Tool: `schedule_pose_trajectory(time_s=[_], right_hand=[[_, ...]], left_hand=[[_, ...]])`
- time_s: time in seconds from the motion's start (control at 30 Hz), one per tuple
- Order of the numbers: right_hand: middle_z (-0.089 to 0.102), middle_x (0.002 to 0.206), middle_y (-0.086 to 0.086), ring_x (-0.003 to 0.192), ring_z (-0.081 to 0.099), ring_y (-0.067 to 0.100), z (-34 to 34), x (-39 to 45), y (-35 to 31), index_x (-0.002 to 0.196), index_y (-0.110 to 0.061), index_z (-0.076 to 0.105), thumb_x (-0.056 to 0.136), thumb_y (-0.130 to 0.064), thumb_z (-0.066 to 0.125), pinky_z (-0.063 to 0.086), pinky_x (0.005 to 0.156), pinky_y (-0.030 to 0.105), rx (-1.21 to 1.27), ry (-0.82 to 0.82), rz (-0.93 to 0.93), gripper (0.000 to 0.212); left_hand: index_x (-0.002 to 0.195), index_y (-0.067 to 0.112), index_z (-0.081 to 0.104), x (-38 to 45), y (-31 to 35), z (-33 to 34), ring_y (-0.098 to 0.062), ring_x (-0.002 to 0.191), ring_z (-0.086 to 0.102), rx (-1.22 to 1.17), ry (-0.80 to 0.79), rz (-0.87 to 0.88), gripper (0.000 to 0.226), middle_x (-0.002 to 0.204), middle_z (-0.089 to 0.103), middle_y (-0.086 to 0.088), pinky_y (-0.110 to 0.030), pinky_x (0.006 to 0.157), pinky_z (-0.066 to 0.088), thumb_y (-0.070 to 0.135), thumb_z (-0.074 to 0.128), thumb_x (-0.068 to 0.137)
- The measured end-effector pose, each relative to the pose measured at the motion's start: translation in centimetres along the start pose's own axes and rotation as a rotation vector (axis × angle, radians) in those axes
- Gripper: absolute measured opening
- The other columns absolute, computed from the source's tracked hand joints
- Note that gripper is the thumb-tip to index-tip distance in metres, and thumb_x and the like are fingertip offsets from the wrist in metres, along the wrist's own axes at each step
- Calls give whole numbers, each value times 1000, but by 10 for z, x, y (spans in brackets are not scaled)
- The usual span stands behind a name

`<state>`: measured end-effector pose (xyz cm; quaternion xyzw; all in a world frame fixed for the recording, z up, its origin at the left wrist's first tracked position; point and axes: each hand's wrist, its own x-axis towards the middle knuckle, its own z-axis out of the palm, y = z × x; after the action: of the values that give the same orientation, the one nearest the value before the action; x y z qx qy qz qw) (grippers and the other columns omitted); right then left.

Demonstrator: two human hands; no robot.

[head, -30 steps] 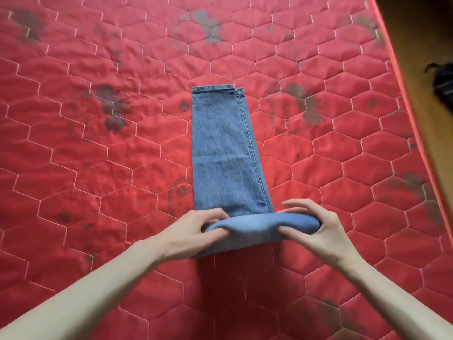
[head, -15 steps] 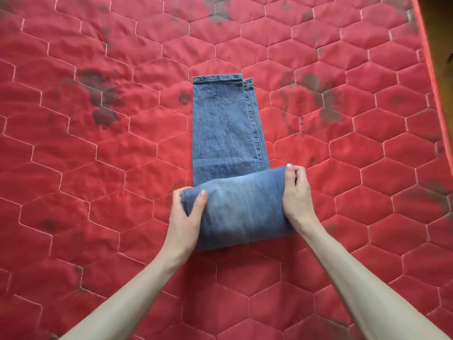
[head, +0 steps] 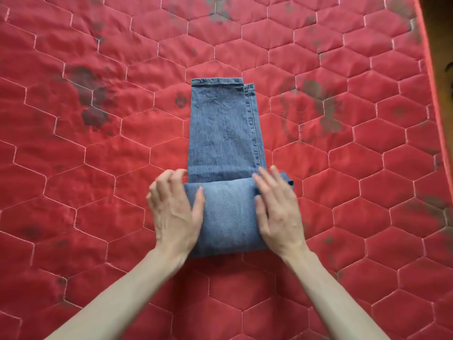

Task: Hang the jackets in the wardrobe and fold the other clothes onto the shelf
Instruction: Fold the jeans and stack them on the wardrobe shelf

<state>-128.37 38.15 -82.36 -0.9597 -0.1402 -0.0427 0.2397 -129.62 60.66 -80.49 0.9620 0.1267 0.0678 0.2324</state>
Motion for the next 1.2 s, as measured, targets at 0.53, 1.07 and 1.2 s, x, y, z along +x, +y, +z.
schedule_pose_trajectory(time_s=[0.53,1.07,1.2], right_hand=[[21,172,7,161,13,24,21,-18,1,163,-22,31,104,-49,45,29,124,52,-233,-130,71,67],[3,174,15,161,2,34,-34,-46,38,167,-21,14,67,-49,69,20,128,52,-257,-448,-298,117],[17,173,6,160,18,25,-44,-43,41,165,-27,23,68,-37,62,20,128,43,-261,-465,-281,105]], left_hand=[[162,11,33,-31,-21,12,-35,158,21,314,-365,693,94,170,21,-21,-66,123,19,68,55,90],[143,-5,53,-77,11,8,-54,138,48,469,-473,514,69,153,45,-35,-64,107,47,7,42,77],[138,-3,59,-63,12,-8,-50,131,57,454,-554,534,84,147,53,-31,-59,103,52,7,66,55]])
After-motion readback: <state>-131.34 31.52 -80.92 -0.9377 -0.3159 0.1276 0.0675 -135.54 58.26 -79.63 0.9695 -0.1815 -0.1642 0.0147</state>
